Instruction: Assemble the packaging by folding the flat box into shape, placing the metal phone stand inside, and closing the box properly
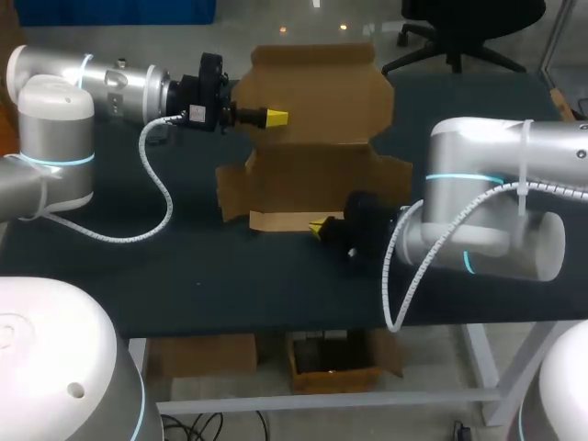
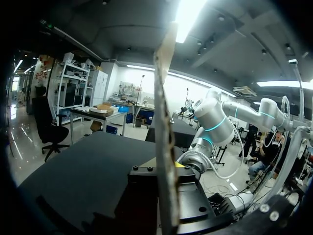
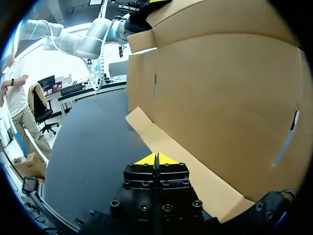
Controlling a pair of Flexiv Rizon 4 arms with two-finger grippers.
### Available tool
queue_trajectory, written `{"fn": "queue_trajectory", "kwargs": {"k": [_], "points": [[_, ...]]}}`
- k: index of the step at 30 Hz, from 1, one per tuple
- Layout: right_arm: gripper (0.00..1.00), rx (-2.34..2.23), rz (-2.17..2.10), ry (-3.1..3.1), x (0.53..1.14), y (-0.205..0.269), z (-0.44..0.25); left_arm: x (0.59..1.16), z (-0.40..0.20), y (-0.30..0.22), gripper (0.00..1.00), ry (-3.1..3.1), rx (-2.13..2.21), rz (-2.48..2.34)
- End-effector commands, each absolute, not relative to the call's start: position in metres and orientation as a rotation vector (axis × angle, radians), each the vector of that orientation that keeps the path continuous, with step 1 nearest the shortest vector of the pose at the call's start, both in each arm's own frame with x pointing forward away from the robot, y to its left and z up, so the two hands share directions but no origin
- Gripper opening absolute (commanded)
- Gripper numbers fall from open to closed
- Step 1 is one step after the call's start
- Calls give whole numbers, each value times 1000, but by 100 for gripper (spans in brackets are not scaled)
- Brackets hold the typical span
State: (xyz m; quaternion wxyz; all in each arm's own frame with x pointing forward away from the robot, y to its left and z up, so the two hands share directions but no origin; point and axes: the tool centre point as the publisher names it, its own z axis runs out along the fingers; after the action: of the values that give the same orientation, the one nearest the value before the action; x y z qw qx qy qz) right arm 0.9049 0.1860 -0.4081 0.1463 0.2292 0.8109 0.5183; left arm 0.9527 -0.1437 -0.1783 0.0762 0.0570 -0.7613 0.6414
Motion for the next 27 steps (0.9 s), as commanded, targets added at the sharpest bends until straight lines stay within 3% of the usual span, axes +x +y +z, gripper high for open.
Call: {"fn": "queue_trajectory", "kwargs": {"k": [1,27], "points": [[0,674,1483,2309,907,193,-414,953,-179,-143,0,-2281,168,1922],[0,710,1489,2287,921,196,-424,953,-179,-143,0,-2281,168,1922]]}}
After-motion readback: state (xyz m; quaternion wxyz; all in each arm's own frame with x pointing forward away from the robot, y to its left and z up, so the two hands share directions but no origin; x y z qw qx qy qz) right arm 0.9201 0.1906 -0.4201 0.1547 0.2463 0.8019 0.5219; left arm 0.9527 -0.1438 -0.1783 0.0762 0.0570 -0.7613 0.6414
